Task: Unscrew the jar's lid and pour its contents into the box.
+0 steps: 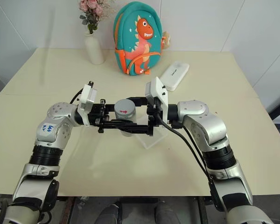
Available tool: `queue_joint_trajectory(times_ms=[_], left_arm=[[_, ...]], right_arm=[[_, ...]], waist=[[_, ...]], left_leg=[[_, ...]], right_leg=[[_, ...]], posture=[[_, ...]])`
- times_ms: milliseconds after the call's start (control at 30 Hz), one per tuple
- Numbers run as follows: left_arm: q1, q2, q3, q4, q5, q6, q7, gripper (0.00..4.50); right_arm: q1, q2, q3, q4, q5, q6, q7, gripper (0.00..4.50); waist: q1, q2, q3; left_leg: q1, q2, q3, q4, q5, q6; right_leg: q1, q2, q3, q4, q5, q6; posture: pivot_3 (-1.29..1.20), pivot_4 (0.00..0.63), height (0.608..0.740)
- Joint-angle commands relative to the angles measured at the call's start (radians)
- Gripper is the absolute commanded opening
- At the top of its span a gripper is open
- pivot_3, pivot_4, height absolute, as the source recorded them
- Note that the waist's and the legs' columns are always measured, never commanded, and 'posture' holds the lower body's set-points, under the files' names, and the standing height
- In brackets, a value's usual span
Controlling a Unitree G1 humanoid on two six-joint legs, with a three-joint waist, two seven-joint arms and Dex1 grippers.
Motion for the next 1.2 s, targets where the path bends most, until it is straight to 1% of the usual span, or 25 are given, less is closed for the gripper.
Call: queue_joint_trajectory(times_ms=[33, 367, 600, 767, 1200], left_arm=[[-0.013, 0.002, 0.011, -0.014, -0.024, -0.011, -0.009, 2.06], [-0.014, -0.007, -0.009, -0.005, -0.015, -0.013, -0.027, 2.06], [-0.028, -0.025, -0.019, -0.003, -0.013, -0.015, -0.028, 2.06], [-0.028, -0.025, -0.017, -0.007, -0.018, -0.013, -0.030, 2.06], [-0.011, 0.009, 0.001, -0.015, -0.022, -0.017, -0.040, 2.06]], right_arm=[[-0.038, 0.003, -0.021, -0.016, 0.006, -0.013, -0.005, 4.48], [-0.075, 0.026, -0.028, -0.011, 0.013, 0.001, -0.044, 4.48], [-0.084, 0.051, 0.005, 0.032, -0.034, -0.019, -0.069, 4.48], [-0.096, 0.061, 0.005, 0.054, -0.052, -0.027, -0.069, 4.48], [-0.098, 0.016, -0.024, 0.070, -0.057, -0.027, -0.045, 4.48]], waist=[[0.000, 0.000, 0.000], [-0.002, 0.000, 0.000], [-0.002, 0.000, 0.000], [-0.003, 0.000, 0.000], [-0.002, 0.000, 0.000]], left_leg=[[0.000, 0.000, 0.000, 0.000, 0.000, 0.000], [0.000, 0.000, -0.001, 0.000, 0.000, 0.000], [0.000, 0.000, -0.001, 0.001, 0.000, 0.000], [0.000, 0.000, -0.001, 0.000, 0.000, 0.000], [0.000, 0.000, -0.001, 0.001, 0.000, 0.000]], right_leg=[[0.000, 0.000, 0.000, 0.000, 0.000, 0.000], [0.000, 0.000, 0.000, 0.000, 0.000, 0.000], [0.000, 0.000, -0.001, 0.001, 0.000, 0.000], [0.000, 0.000, -0.001, 0.001, 0.000, 0.000], [0.000, 0.000, -0.001, 0.001, 0.000, 0.000]], posture=[[0.00, 0.150, 0.740], [0.00, 0.150, 0.740], [0.00, 0.150, 0.740], [0.00, 0.150, 0.740], [0.00, 0.150, 0.740]])
